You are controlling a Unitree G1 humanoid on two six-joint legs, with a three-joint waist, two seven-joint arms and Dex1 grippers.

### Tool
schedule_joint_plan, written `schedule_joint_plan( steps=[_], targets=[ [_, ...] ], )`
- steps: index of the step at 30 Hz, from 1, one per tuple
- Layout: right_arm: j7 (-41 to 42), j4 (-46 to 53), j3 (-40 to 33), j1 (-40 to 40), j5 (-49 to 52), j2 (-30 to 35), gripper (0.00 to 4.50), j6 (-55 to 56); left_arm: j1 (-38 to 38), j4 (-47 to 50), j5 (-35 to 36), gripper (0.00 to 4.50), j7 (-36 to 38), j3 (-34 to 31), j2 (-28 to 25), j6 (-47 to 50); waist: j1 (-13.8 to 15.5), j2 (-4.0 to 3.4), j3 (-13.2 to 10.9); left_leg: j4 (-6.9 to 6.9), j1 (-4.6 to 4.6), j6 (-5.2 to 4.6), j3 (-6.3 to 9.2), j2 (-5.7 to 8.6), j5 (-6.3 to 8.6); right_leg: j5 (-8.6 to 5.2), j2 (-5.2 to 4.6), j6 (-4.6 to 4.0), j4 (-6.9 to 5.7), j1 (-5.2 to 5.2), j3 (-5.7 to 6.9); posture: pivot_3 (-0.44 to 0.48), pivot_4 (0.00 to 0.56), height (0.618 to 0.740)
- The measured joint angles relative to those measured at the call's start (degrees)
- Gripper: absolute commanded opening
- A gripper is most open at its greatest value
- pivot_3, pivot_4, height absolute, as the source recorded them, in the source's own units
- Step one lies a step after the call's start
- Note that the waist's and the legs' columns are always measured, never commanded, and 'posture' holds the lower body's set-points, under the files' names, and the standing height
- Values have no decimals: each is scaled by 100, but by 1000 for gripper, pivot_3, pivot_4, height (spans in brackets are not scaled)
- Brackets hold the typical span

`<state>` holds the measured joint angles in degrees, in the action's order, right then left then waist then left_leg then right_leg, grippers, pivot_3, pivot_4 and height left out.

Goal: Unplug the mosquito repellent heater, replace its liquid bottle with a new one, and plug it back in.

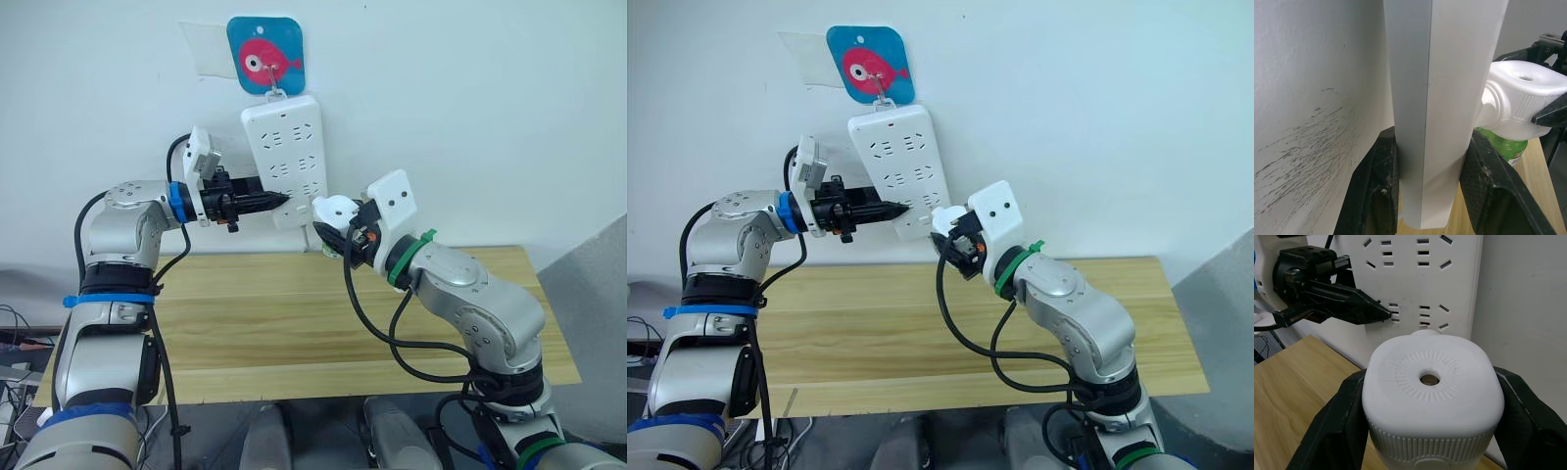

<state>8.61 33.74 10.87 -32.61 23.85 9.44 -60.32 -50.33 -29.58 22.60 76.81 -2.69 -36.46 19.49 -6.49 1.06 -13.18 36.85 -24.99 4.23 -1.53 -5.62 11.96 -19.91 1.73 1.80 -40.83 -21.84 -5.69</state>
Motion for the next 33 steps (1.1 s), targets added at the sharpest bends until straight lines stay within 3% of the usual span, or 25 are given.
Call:
schedule_joint_plan(
  steps=[33],
  targets=[
    [0, -104, 47, -225, -300, -200, 2961, 123, 0, 0, -28, 1299, -29, -3, -7, -37, 0, 0, 0, 0, -1, -1, -1, 0, 0, 0, 0, 0, -1, -3, -1, -158, 216, 740]
  ],
)
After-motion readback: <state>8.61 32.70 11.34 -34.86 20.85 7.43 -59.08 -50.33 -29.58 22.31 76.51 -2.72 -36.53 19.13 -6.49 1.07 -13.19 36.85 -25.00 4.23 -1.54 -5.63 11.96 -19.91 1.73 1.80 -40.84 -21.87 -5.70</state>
